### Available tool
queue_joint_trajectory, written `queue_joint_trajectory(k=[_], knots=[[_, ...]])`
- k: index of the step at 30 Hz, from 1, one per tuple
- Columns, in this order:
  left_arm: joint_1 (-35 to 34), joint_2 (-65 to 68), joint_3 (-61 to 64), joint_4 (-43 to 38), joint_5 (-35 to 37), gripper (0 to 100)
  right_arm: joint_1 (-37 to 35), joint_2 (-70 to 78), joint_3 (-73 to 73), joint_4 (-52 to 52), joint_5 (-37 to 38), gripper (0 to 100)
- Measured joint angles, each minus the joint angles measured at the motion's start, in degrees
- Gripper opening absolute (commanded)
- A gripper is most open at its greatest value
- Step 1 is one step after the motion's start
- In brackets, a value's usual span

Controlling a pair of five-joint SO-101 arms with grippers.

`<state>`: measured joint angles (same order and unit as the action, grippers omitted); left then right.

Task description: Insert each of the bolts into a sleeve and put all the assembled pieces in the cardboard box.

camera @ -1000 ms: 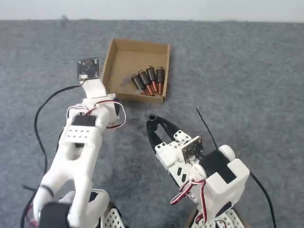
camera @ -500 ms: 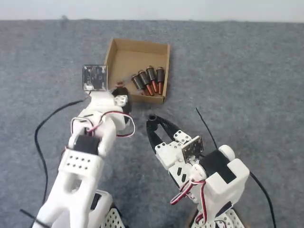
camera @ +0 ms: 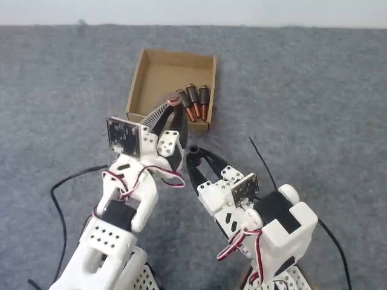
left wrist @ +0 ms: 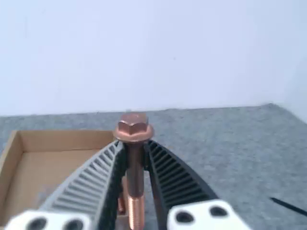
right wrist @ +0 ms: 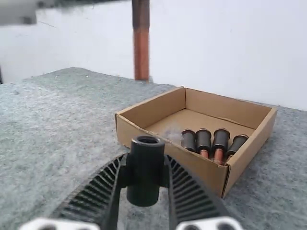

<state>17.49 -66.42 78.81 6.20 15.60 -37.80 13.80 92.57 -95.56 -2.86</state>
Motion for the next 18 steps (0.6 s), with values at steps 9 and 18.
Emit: queue_joint_trajectory(k=[9, 18], knots=[[5.10, -13.01, 1.58, 11.08, 0.00, 1, 0.00, 0.00, 0.00, 0.00, 0.00, 0.6], [5.19, -14.15, 4.48, 11.16, 0.00, 1, 0.00, 0.00, 0.00, 0.00, 0.00, 0.6]])
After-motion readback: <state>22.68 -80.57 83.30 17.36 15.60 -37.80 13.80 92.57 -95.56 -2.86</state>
